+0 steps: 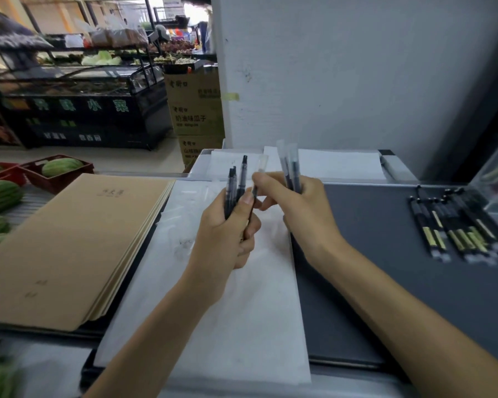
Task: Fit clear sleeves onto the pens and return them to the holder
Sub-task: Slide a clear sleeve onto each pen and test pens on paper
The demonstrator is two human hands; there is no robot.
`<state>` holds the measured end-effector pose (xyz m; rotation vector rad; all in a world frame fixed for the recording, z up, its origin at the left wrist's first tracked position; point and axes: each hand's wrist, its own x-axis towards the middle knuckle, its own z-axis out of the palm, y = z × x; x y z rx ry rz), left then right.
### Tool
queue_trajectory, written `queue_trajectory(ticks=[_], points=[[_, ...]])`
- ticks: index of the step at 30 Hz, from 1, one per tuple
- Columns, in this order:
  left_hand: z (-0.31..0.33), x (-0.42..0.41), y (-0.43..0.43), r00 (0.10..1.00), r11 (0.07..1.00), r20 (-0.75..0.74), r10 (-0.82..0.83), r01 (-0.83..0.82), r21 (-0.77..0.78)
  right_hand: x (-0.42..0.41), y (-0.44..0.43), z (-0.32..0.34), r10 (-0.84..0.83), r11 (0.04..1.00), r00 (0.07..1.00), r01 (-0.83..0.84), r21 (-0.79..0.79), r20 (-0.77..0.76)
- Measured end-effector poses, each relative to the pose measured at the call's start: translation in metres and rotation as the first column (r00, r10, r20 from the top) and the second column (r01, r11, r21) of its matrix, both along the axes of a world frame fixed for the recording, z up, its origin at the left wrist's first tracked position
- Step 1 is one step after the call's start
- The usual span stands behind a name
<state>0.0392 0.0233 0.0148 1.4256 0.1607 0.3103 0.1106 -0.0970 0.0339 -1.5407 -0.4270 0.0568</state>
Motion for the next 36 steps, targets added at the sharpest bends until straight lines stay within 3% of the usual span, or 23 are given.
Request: queue_trajectory(ticks=[5,10,15,19,23,27,31,36], points=[[0.003,-0.002,-0.004,1.000,0.999,0.006,-0.001,0.001,0.042,-0.004,0.003,0.001,-0.086,0.995,0.994,0.083,0.054,0.062],[0.001,0.000,-0.006,0.997,1.000,0.079,0.026,-0.027,0.013,0.008,-0.004,0.010,-0.284,0.942,0.946,0.244,0.230,0.157],[-0.001,-0.001,-0.001,0.957,0.970,0.189,0.220,-0.235,0.062,0.030,-0.016,0.007,-0.298,0.940,0.945,0.265,0.215,0.139],[0.002,-0.002,0.008,0.861,0.898,0.260,0.437,-0.432,-0.078,0.028,-0.012,0.003,-0.198,0.962,0.977,0.177,0.207,0.083],[0.006,-0.003,0.015,0.774,0.801,0.212,0.596,-0.558,-0.214,0.023,-0.015,0.003,-0.321,0.916,0.943,0.288,0.278,0.083],[0.009,-0.007,0.020,0.694,0.703,0.168,0.700,-0.628,-0.335,0.023,-0.012,-0.010,-0.360,0.926,0.933,0.359,0.115,-0.015],[0.009,-0.011,0.022,0.689,0.669,0.154,0.709,-0.586,-0.458,0.027,-0.014,-0.008,-0.363,0.899,0.924,0.381,0.218,-0.119],[0.008,-0.007,0.024,0.692,0.624,0.066,0.719,-0.600,-0.501,0.021,-0.006,-0.004,-0.321,0.947,0.944,0.322,0.010,-0.076]])
